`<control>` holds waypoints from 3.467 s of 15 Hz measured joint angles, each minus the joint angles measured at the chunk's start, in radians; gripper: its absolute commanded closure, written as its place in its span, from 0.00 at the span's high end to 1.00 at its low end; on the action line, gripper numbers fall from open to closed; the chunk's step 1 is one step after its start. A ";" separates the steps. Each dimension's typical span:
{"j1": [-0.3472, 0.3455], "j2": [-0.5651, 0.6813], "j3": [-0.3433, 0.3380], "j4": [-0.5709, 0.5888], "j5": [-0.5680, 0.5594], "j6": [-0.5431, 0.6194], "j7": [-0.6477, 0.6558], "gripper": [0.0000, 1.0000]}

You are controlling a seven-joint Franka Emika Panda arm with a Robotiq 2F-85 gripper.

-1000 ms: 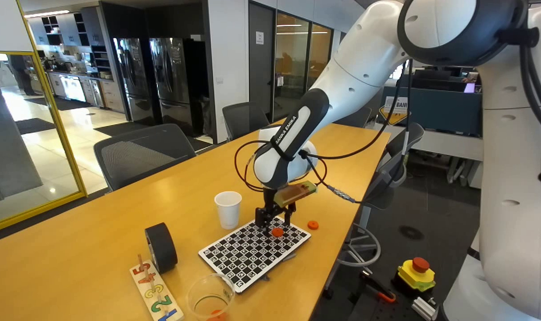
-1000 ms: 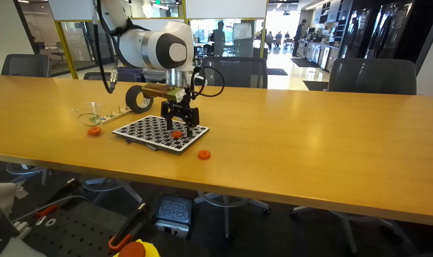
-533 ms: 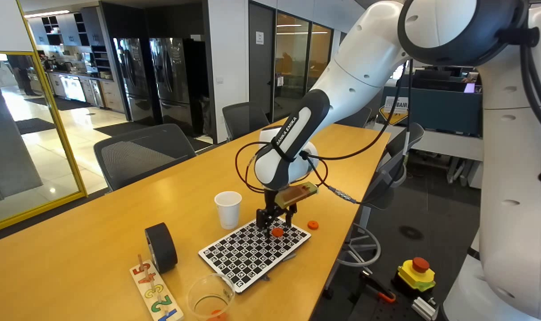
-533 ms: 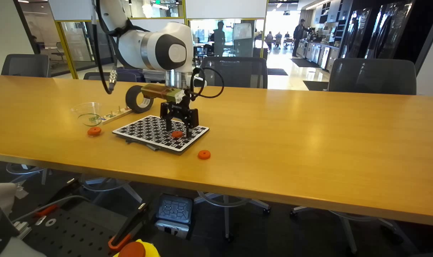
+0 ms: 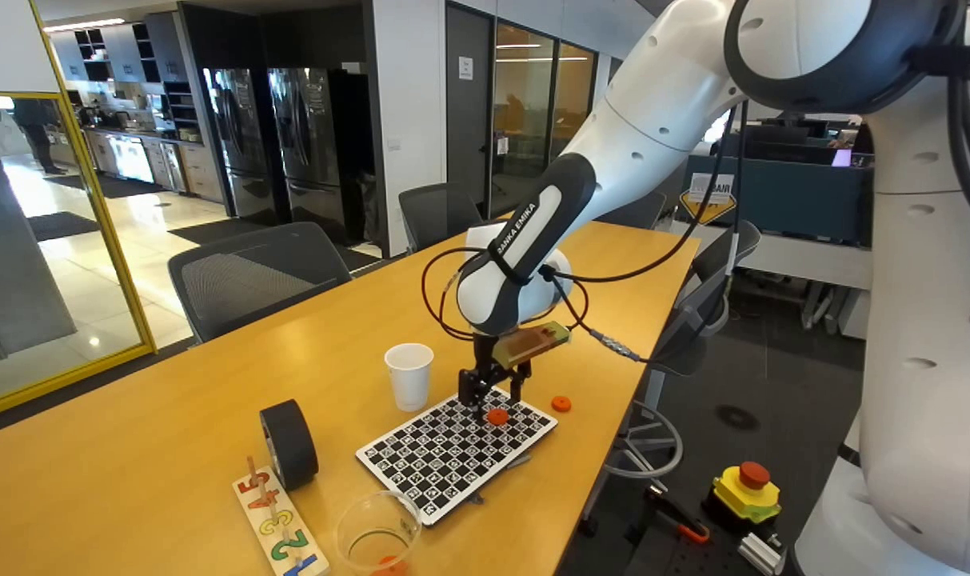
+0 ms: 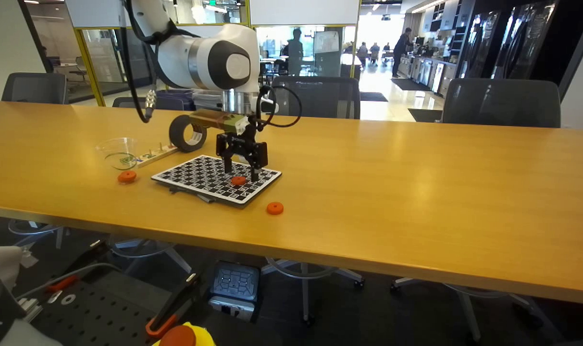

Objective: Pick up the blue and yellow objects from the table and put them in the cups

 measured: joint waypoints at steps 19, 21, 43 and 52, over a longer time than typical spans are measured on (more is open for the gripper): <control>0.032 -0.102 0.049 -0.055 0.039 -0.001 -0.024 0.20; 0.064 -0.158 0.075 -0.085 0.039 -0.001 -0.019 0.20; 0.334 -0.299 0.321 -0.104 0.036 -0.050 0.174 0.20; 0.338 -0.295 0.322 -0.104 0.036 -0.068 0.174 1.00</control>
